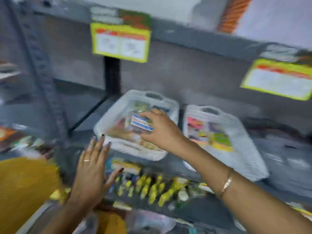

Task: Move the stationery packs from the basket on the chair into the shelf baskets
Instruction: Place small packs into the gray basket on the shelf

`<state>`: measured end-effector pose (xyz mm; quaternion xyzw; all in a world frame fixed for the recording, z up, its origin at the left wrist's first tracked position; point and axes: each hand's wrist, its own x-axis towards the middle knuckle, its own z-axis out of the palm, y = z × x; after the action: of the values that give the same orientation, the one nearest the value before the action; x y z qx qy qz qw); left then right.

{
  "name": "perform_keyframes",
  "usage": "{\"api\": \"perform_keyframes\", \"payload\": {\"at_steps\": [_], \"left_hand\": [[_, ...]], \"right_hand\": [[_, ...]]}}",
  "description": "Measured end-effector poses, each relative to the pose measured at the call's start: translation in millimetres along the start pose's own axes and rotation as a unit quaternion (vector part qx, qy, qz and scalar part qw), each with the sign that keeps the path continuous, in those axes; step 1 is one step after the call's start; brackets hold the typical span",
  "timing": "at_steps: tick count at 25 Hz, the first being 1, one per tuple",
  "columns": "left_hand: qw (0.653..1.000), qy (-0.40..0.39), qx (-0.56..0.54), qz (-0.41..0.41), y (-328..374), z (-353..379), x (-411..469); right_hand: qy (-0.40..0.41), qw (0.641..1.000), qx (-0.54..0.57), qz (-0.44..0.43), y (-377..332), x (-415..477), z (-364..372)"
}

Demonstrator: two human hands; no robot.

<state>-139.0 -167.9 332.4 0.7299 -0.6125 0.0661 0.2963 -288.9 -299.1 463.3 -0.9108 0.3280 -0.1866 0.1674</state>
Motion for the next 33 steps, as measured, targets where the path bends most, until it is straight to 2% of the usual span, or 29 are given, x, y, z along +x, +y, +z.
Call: {"api": "perform_keyframes", "payload": {"at_steps": [3,8,10,13,15,17,22,33], "left_hand": [[0.993,0.018,-0.05,0.101,90,25,48],[0.972,-0.01,-0.084,0.221,256,90,77],[0.97,-0.033,-0.062,0.232,314,119,79],[0.97,-0.11,-0.03,0.213,381,155,83],[0.967,-0.168,0.007,0.193,396,169,85],[0.962,-0.19,0.049,0.192,397,183,85],[0.95,-0.198,0.109,0.217,396,199,83],[0.95,-0.205,0.107,0.211,393,197,79]], "right_hand": [[0.066,0.993,-0.037,0.093,74,-44,-77],[0.082,0.955,-0.116,0.259,217,-149,-166],[0.066,0.94,-0.125,0.309,268,-187,-186],[0.007,0.93,-0.132,0.344,334,-237,-205],[-0.021,0.928,-0.136,0.347,363,-253,-206],[-0.044,0.928,-0.134,0.345,382,-260,-200],[-0.06,0.935,-0.114,0.331,400,-261,-181],[-0.127,0.941,-0.099,0.298,402,-253,-161]]}}
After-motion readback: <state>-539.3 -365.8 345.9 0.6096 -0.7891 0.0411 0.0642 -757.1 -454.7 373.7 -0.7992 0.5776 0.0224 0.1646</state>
